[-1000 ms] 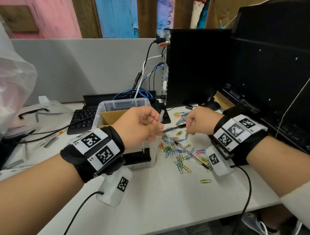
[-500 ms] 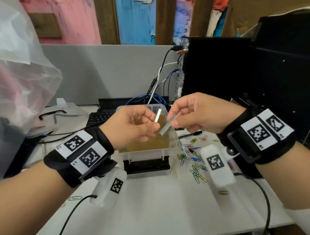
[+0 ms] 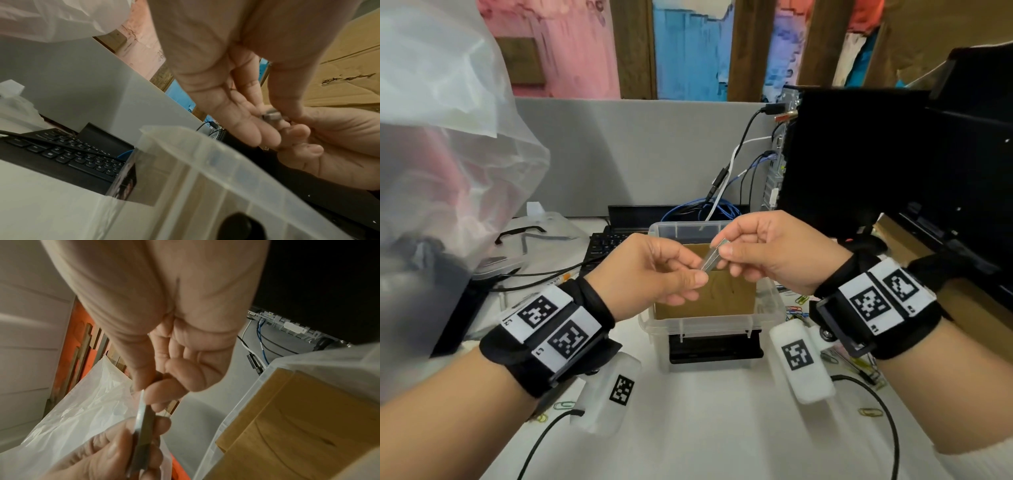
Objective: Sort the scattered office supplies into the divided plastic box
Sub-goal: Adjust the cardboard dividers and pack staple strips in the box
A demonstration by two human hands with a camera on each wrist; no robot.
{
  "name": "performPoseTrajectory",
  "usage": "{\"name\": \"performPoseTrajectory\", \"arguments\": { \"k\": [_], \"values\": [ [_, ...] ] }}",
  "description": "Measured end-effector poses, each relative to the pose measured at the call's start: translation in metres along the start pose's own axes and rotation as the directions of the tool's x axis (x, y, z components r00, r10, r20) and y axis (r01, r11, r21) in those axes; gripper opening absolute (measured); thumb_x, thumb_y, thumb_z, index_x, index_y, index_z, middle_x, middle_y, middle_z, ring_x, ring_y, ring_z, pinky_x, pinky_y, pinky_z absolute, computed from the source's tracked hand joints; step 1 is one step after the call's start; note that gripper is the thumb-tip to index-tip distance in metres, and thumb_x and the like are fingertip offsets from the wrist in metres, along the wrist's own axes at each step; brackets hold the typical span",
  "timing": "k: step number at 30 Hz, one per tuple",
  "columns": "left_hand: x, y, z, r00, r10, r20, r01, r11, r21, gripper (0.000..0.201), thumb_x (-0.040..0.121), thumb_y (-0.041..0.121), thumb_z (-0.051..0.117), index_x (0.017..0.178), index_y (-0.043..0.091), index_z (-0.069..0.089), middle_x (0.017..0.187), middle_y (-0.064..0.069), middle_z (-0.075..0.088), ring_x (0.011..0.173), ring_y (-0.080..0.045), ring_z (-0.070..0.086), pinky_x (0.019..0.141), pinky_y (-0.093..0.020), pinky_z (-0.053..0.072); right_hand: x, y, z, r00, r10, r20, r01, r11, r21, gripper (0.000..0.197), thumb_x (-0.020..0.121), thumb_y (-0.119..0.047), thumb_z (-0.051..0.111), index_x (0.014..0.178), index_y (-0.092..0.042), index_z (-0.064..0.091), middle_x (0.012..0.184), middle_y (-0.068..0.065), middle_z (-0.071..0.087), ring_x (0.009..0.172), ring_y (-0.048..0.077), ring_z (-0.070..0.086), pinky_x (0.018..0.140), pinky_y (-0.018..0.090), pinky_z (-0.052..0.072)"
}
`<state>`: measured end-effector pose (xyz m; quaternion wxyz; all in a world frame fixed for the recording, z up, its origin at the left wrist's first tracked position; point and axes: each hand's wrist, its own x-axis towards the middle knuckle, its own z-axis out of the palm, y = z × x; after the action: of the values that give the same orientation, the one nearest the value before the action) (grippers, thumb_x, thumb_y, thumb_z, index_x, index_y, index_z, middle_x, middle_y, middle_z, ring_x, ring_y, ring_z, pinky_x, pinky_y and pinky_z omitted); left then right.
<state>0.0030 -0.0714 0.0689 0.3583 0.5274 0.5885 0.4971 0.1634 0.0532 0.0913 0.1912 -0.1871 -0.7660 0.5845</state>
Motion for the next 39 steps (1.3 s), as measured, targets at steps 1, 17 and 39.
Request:
{"name": "performPoseTrajectory", "arguments": {
  "k": [1,17,39],
  "values": [
    [0.000,0.000,-0.001,1.000,0.001,-0.009,-0.001,1.000,0.005,0.019,0.063,0.026,0.073,0.080,0.019,0.073,0.069,-0.001,0.070,0.071,-0.018,0.072,0.064,-0.028,0.059,0.003,0.001,0.002,1.000,-0.007,-0.007,0.007,1.000,-0.004,0.010,0.088,-0.003,0.060,0.096,-0.003,0.065,0.074,0.007,0.069,0.057,0.010,0.059,0.046,0.017,0.043],
    [0.010,-0.008,0.006,0.984,0.040,-0.173,-0.028,0.997,0.070,0.007,0.088,0.009,0.064,0.089,0.010,0.070,0.085,-0.015,0.069,0.068,-0.019,0.072,0.064,-0.030,0.059,0.015,0.008,0.012,0.974,-0.057,-0.217,0.027,0.990,-0.140,0.010,0.090,-0.007,0.060,0.100,-0.008,0.058,0.075,0.009,0.071,0.065,0.017,0.066,0.048,0.022,0.045],
    [0.013,-0.008,0.003,0.983,-0.015,-0.180,0.020,0.999,0.025,0.016,0.087,0.013,0.065,0.087,-0.002,0.064,0.069,-0.016,0.068,0.058,-0.013,0.067,0.055,-0.023,0.055,0.009,0.000,0.028,0.991,-0.113,-0.069,0.048,0.791,-0.609,0.058,0.067,-0.034,0.082,0.116,-0.021,0.054,0.091,-0.004,0.061,0.072,0.011,0.062,0.073,0.029,0.055]
  ]
}}
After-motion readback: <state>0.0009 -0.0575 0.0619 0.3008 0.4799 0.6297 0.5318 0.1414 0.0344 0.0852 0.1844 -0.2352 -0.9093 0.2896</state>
